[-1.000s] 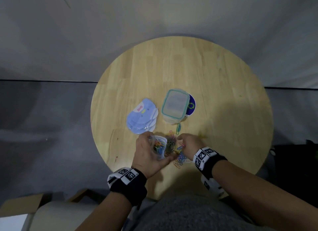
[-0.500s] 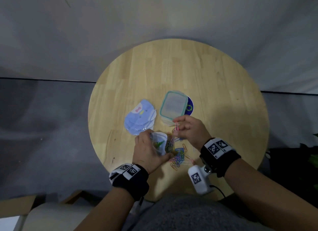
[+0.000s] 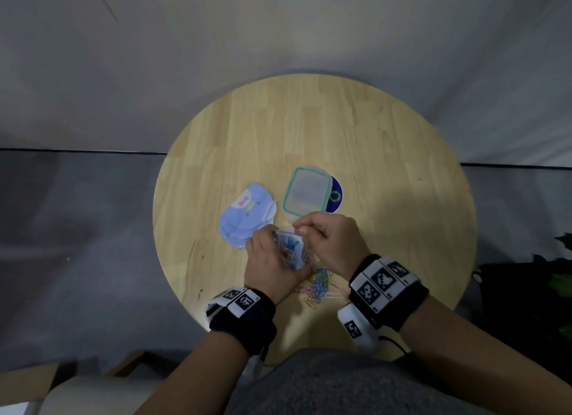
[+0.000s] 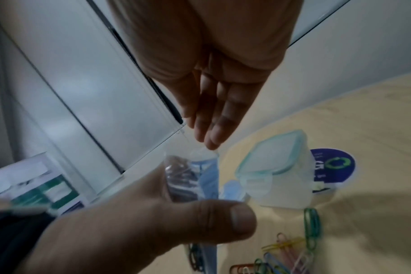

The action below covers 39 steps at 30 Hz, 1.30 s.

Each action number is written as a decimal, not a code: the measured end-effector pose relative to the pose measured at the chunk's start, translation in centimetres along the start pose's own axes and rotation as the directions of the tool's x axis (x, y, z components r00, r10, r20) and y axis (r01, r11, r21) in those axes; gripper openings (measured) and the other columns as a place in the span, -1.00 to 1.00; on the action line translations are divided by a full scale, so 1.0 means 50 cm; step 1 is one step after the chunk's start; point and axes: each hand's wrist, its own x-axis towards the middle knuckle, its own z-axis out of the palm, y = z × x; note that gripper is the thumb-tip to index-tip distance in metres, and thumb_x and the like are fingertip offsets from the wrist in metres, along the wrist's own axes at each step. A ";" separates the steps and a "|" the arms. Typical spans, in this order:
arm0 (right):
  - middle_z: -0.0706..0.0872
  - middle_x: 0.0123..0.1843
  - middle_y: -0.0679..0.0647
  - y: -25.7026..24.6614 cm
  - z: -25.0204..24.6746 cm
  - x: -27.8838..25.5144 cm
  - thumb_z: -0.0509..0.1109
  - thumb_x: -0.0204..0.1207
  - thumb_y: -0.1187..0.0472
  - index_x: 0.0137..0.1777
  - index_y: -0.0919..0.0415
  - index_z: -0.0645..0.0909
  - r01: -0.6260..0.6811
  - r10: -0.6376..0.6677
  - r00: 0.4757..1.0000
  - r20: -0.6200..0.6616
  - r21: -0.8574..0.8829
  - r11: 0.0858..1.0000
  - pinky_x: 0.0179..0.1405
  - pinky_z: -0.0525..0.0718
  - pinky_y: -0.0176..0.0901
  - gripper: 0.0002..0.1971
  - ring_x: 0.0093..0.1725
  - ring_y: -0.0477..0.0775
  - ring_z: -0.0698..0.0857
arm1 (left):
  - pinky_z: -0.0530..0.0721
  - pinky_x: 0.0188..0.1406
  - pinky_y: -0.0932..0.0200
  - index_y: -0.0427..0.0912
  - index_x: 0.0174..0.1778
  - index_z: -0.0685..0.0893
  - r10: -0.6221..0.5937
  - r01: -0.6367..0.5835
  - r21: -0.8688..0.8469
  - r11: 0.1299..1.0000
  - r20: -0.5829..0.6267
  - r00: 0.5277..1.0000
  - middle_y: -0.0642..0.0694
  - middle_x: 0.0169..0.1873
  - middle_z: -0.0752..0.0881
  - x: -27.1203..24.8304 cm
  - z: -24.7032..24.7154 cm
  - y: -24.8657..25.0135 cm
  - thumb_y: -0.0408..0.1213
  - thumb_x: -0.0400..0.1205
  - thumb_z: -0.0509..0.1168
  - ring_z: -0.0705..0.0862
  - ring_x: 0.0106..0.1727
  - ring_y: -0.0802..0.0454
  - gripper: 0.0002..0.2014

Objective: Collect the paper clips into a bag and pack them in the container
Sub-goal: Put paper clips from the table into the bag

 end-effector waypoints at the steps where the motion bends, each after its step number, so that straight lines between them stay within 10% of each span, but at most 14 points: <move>1: 0.82 -0.23 0.04 0.009 -0.009 0.004 0.40 0.46 0.34 -0.09 0.21 0.76 -0.020 0.021 0.999 -0.026 0.023 1.000 -0.12 0.71 -0.21 -0.88 -0.22 0.01 0.78 | 0.49 -0.01 -0.08 -0.22 0.17 0.36 0.005 -0.005 0.011 1.000 0.004 1.000 -0.20 -0.05 0.46 0.000 -0.001 -0.001 0.32 0.08 0.34 0.45 0.00 -0.20 -0.12; 5: 0.71 -0.28 -0.01 0.100 -0.056 0.015 0.45 0.38 0.33 -0.09 0.13 0.68 -0.257 0.246 0.963 -0.107 -0.101 0.961 -0.15 0.67 -0.13 -0.86 -0.23 0.07 0.70 | 0.45 0.04 -0.02 -0.31 0.17 0.42 0.006 -0.007 0.043 0.999 0.026 1.000 -0.18 -0.04 0.45 -0.003 -0.009 -0.009 0.39 0.07 0.32 0.46 0.03 -0.20 -0.05; 11: 0.58 0.15 0.12 0.205 -0.044 -0.072 0.61 0.24 0.13 0.22 0.21 0.47 -0.254 0.541 0.796 0.273 -0.659 0.708 0.06 0.55 -0.15 -0.43 0.13 0.20 0.62 | 0.47 0.06 0.00 -0.27 0.20 0.40 -0.021 0.017 0.076 0.997 0.042 0.999 -0.16 0.00 0.46 -0.014 -0.020 -0.043 0.33 0.08 0.49 0.46 0.05 -0.18 -0.05; 20: 0.69 0.00 0.28 0.202 0.036 -0.060 0.36 0.48 0.32 0.04 0.31 0.55 -0.233 0.360 0.920 0.153 -0.524 0.819 -0.13 0.55 -0.13 -0.84 -0.01 0.30 0.69 | 0.48 0.06 -0.03 -0.28 0.23 0.40 -0.069 0.061 0.105 0.993 0.070 0.995 -0.16 0.03 0.45 -0.037 -0.036 -0.065 0.35 0.07 0.41 0.43 0.07 -0.18 -0.03; 26: 0.61 0.14 0.18 0.183 0.077 -0.053 0.61 0.20 -0.06 0.16 0.23 0.46 -0.120 0.340 0.912 0.230 -0.643 0.756 0.06 0.57 -0.04 -0.37 0.14 0.23 0.59 | 0.48 0.08 -0.03 -0.28 0.25 0.38 -0.087 0.079 0.108 0.991 0.077 0.993 -0.17 0.04 0.44 -0.047 -0.039 -0.075 0.14 0.10 0.60 0.43 0.10 -0.18 -0.06; 39: 0.76 0.07 0.24 0.184 0.051 -0.053 0.37 0.46 0.38 0.11 0.22 0.66 -0.305 0.431 0.892 0.136 -0.522 0.796 0.01 0.61 -0.15 -0.76 0.06 0.25 0.71 | 0.47 0.09 -0.01 -0.31 0.22 0.40 -0.084 0.070 0.128 0.989 0.110 0.990 -0.16 0.01 0.43 -0.047 -0.038 -0.081 0.15 0.13 0.60 0.41 0.08 -0.16 -0.10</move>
